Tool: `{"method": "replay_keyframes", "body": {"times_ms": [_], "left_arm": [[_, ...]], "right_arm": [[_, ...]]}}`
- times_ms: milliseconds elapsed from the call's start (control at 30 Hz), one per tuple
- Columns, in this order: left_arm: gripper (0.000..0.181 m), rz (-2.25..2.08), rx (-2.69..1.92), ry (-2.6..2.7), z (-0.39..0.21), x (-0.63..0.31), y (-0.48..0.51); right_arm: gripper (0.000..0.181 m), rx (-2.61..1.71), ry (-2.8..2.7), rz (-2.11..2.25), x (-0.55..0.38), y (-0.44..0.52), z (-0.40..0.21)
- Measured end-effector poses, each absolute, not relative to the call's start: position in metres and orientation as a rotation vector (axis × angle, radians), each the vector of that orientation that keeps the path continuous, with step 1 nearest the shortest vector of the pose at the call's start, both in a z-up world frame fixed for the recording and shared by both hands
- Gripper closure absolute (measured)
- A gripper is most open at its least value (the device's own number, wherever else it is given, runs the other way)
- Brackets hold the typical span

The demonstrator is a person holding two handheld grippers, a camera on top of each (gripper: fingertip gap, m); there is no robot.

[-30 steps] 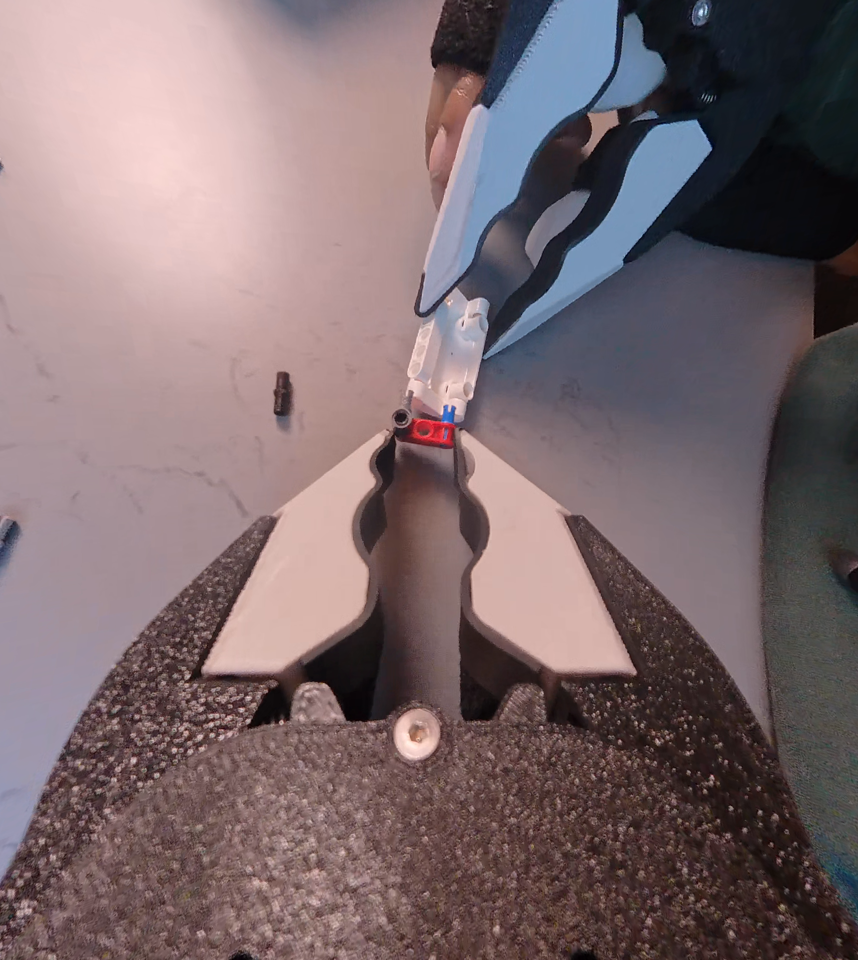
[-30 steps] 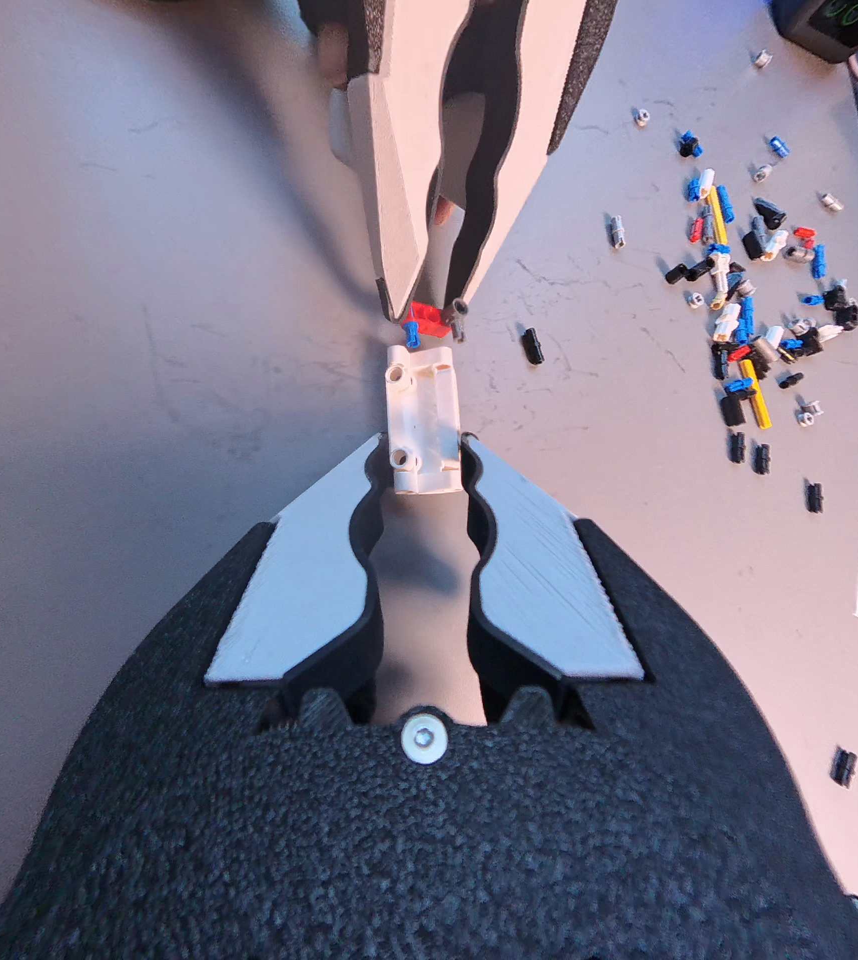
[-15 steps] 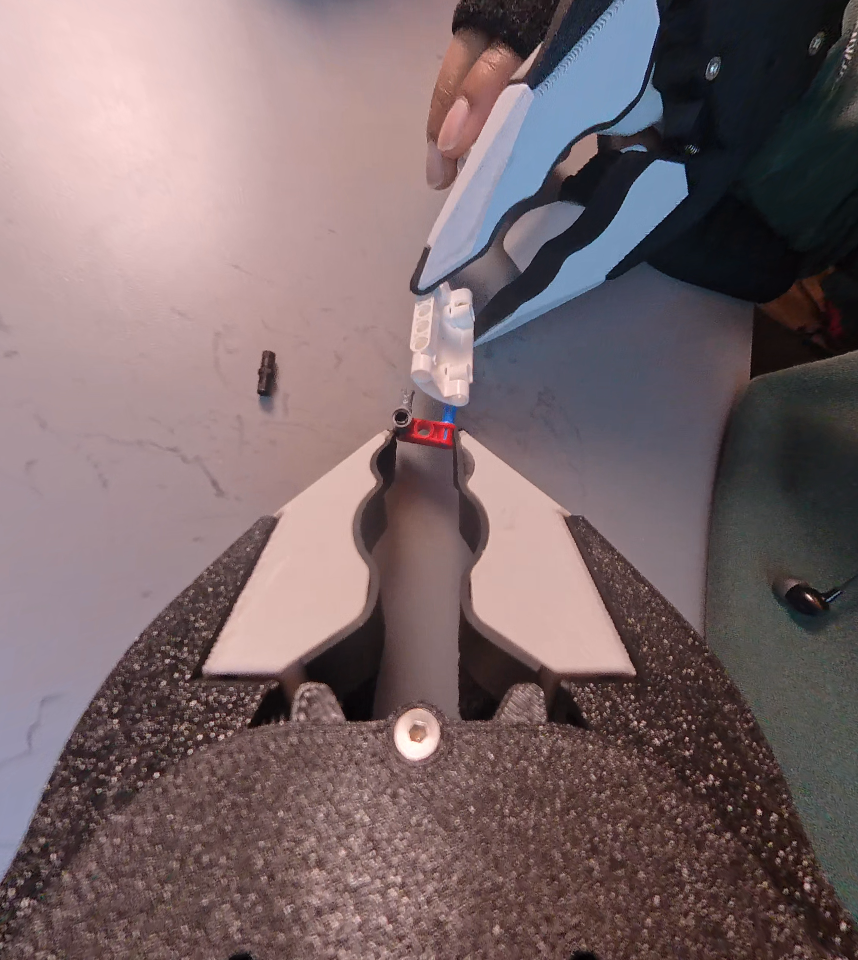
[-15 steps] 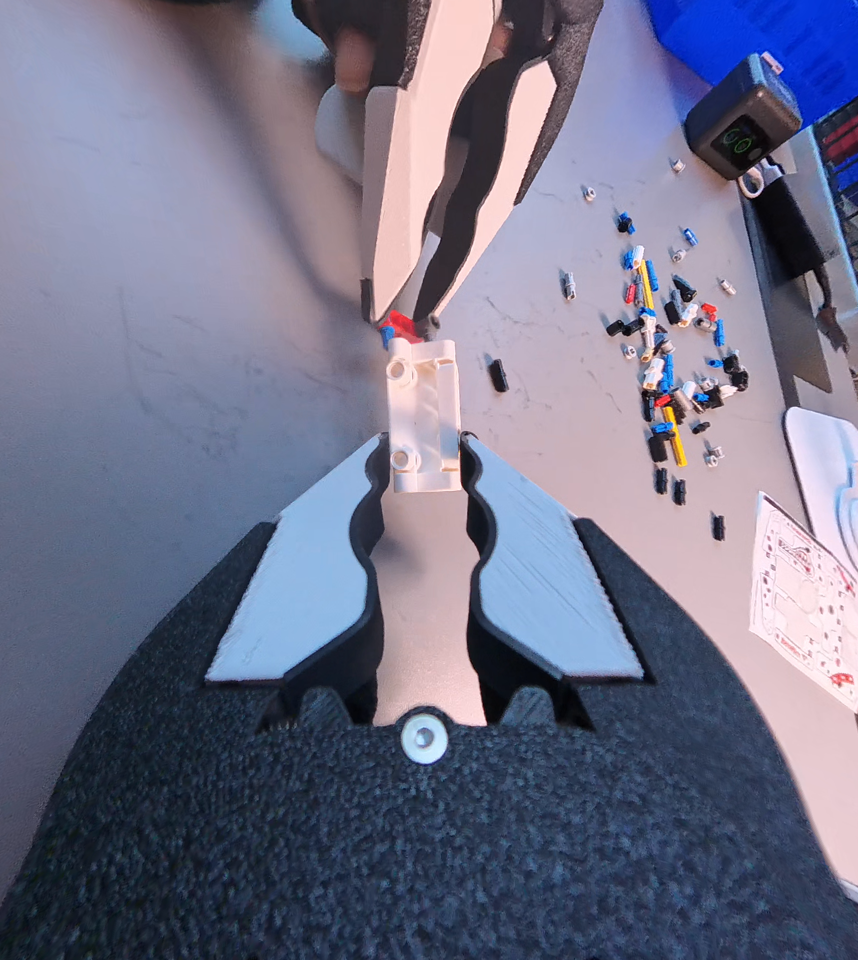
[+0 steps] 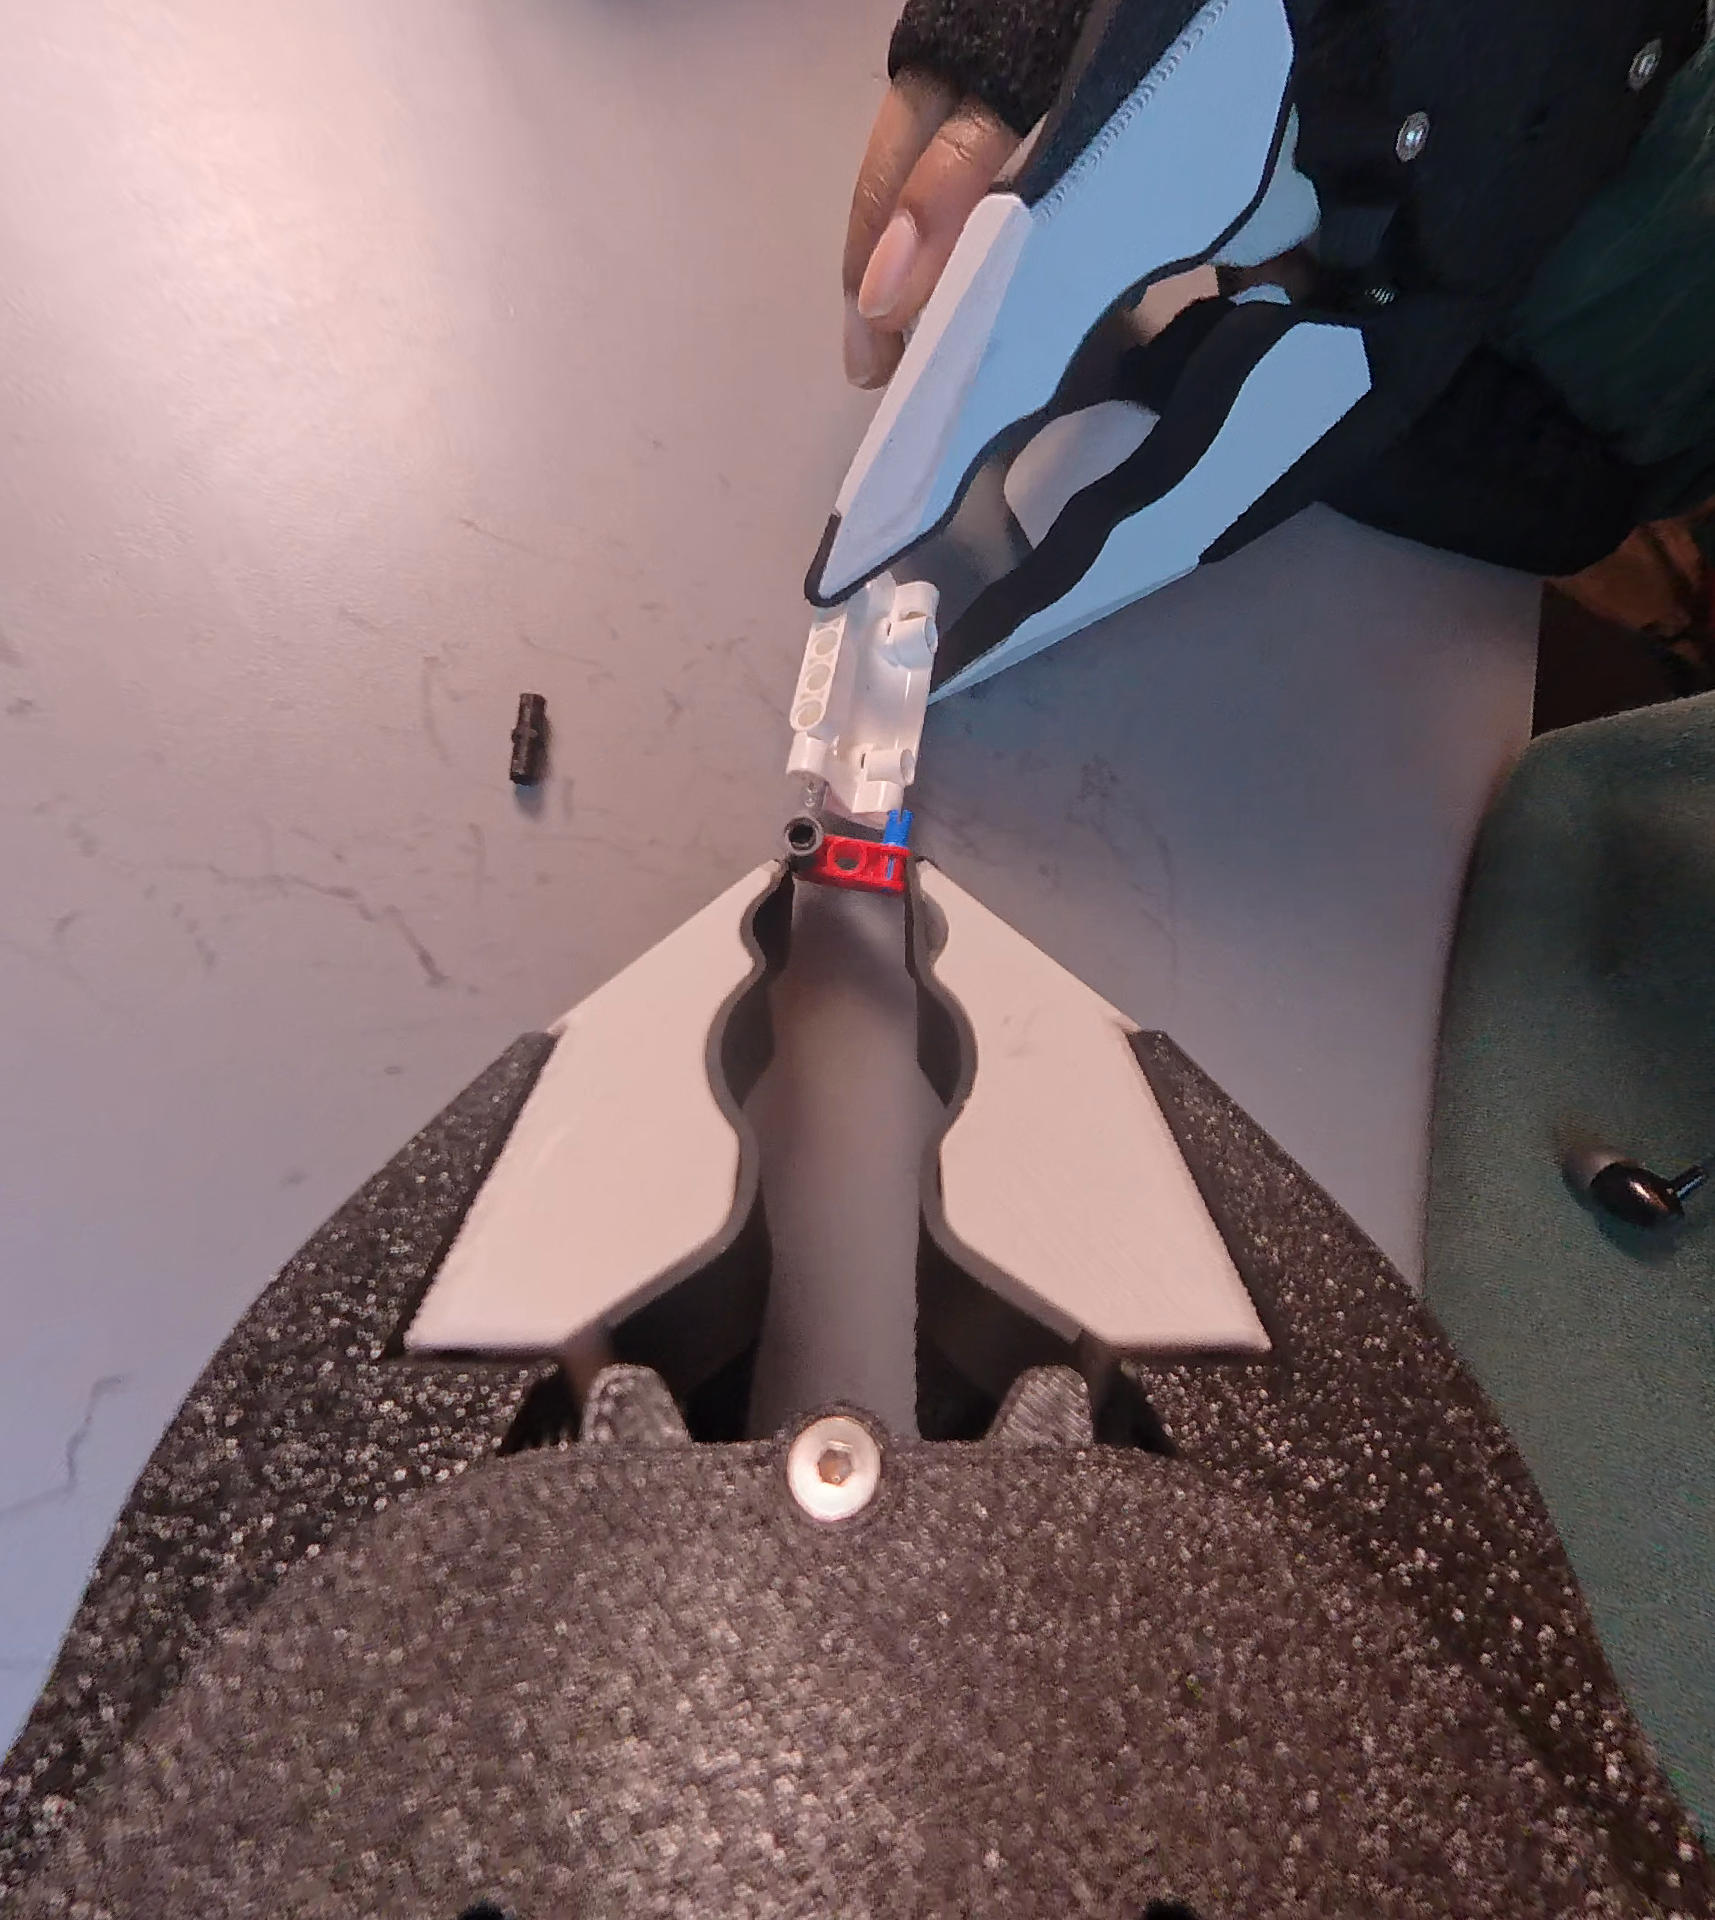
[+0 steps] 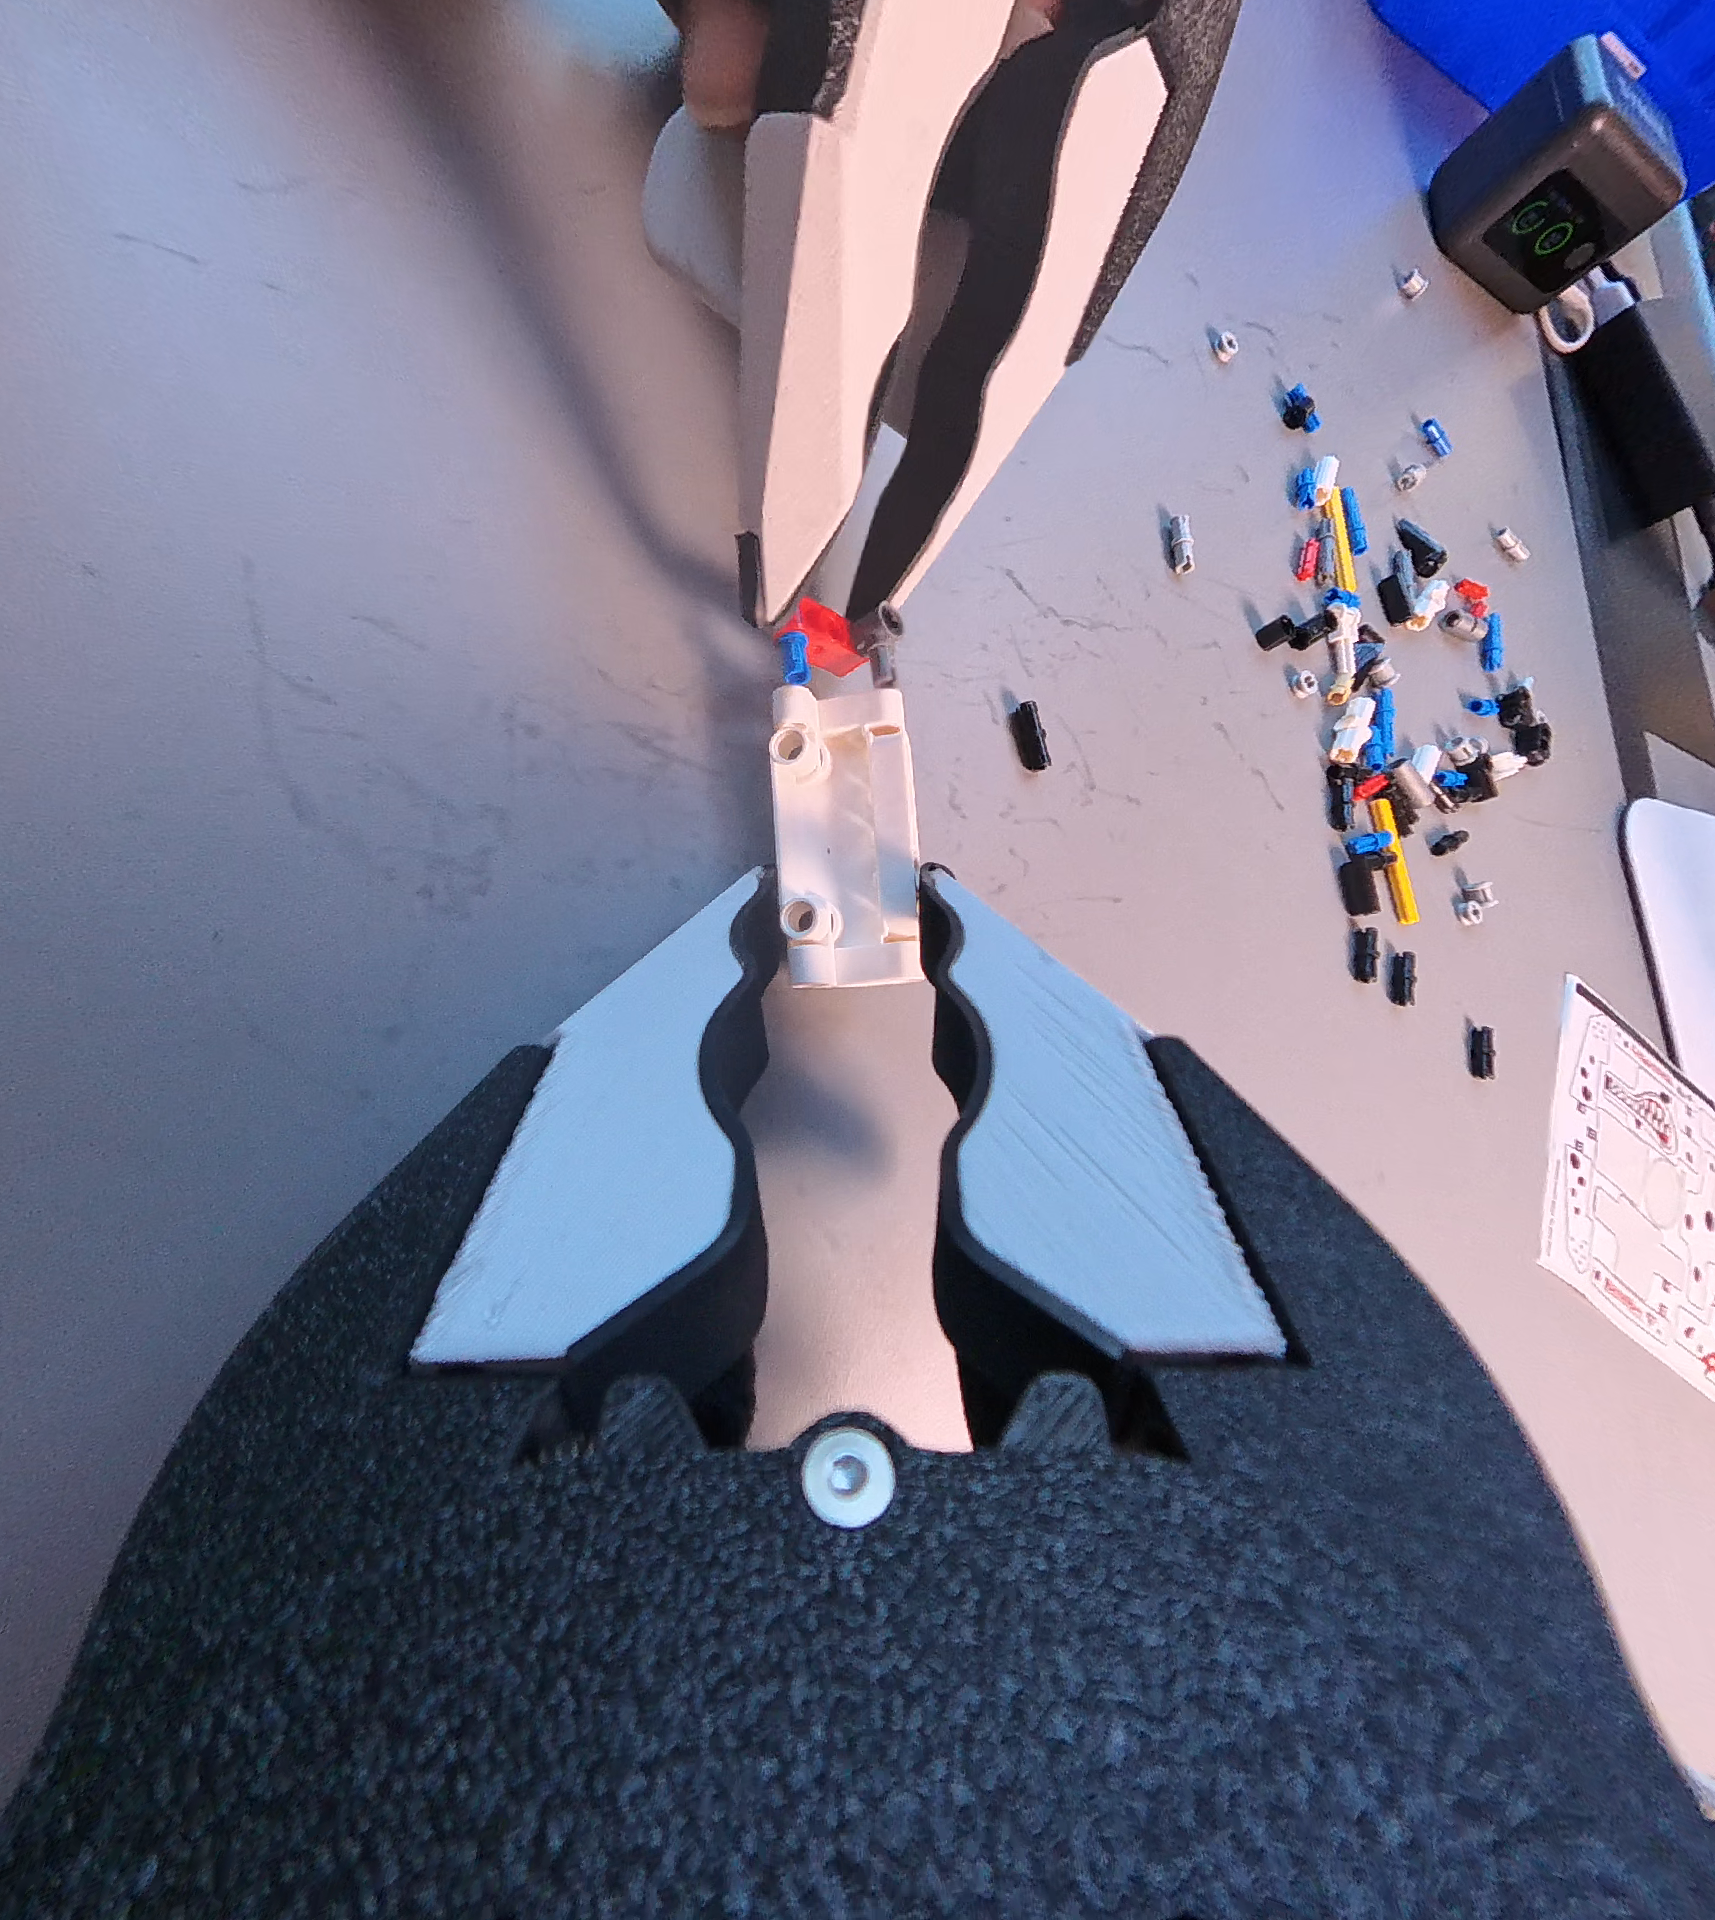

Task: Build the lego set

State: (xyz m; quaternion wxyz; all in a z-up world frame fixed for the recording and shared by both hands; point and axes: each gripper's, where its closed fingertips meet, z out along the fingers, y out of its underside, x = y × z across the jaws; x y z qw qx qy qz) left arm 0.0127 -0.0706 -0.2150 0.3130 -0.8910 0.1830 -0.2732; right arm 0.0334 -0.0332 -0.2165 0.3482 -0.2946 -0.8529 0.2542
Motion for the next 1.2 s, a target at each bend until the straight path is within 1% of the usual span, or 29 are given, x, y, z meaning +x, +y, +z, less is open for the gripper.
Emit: {"method": "replay_keyframes", "body": {"times_ms": [667,1067,1200], "left_arm": [[0.161,-0.69,-2.359,0.549,-0.2171,0.0182,-0.0741],[0.162,-0.597,-2.415,0.584,-0.222,0.022,-0.075],[0.162,-0.594,-2.474,0.561,-0.2225,0.0221,-0.0746]], "right_arm": [[0.156,-0.73,-2.218,0.758,0.0395,-0.0402,-0.2101],[0.156,-0.747,-2.269,0.7,0.0425,-0.0408,-0.2178],[0.156,-0.734,-2.288,0.621,0.0429,-0.0403,-0.2175]]}}
